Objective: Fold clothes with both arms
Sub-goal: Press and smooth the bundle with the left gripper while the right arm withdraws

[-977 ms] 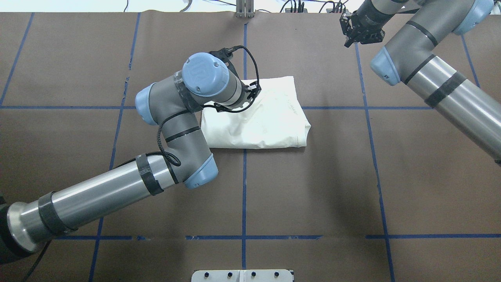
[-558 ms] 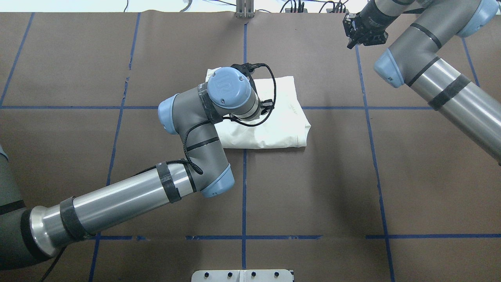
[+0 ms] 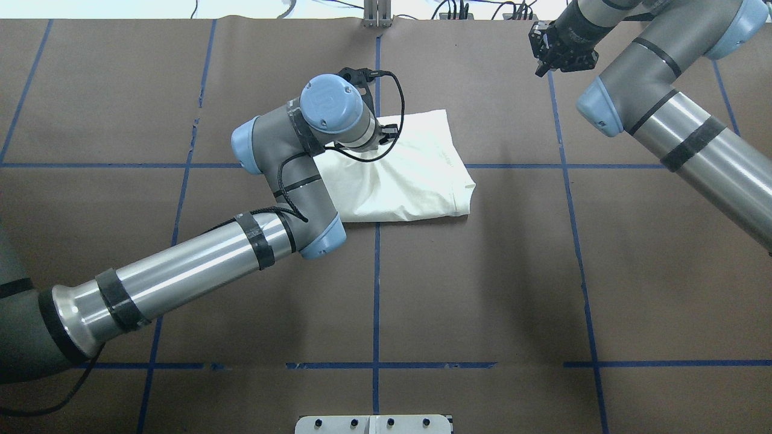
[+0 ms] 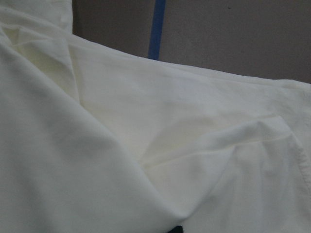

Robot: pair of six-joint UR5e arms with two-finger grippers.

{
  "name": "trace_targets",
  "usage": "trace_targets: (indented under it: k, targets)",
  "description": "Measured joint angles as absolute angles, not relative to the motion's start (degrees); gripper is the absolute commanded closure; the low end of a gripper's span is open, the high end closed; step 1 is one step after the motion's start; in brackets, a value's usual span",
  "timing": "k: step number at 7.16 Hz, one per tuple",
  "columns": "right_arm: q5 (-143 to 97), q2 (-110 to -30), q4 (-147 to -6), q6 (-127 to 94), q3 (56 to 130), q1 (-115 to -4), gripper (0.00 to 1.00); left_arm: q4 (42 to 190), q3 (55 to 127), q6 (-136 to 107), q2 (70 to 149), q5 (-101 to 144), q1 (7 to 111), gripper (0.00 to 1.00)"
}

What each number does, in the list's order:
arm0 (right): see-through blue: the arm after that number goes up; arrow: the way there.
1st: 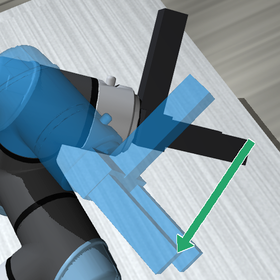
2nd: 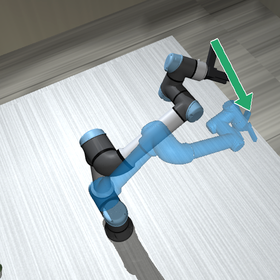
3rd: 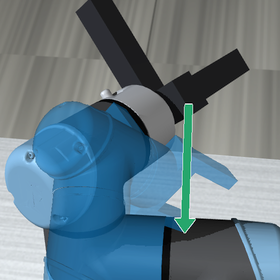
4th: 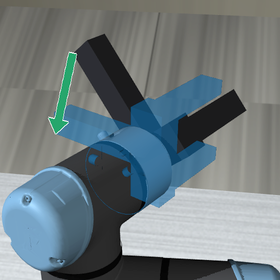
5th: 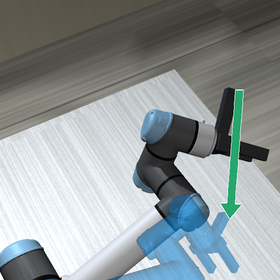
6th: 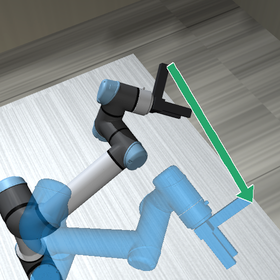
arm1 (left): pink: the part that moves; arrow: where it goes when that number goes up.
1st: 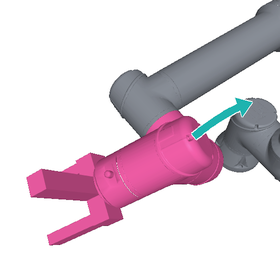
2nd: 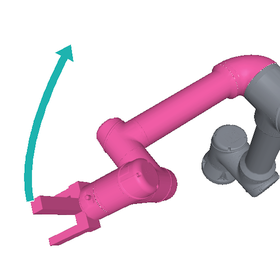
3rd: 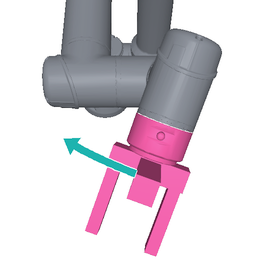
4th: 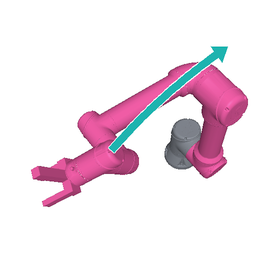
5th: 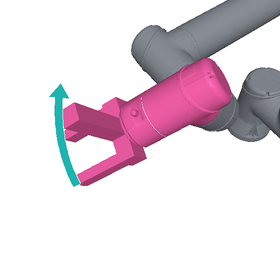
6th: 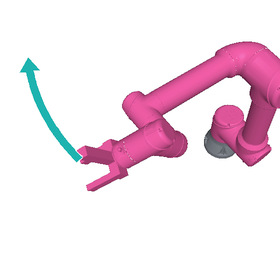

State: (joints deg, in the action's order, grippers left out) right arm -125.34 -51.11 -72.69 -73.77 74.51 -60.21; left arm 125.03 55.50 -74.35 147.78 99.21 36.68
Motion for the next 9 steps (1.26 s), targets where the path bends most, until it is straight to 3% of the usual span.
trace_targets:
  k: [3, 7, 9]
  targets:
    - [-125.37, -51.27, -72.71, -74.12, 74.95, -60.08, 1.0, 125.82, 54.83, -70.92, 148.47, 99.85, 42.18, 1.0]
    - [-126.82, -58.07, -72.66, -72.26, 81.45, -61.11, 1.0, 114.93, 71.98, -74.79, 141.06, 103.82, 37.4, 1.0]
    - [-127.45, -59.66, -72.83, -71.56, 83.49, -61.81, 1.0, 113.77, 73.1, -76.62, 139.21, 103.54, 33.03, 1.0]
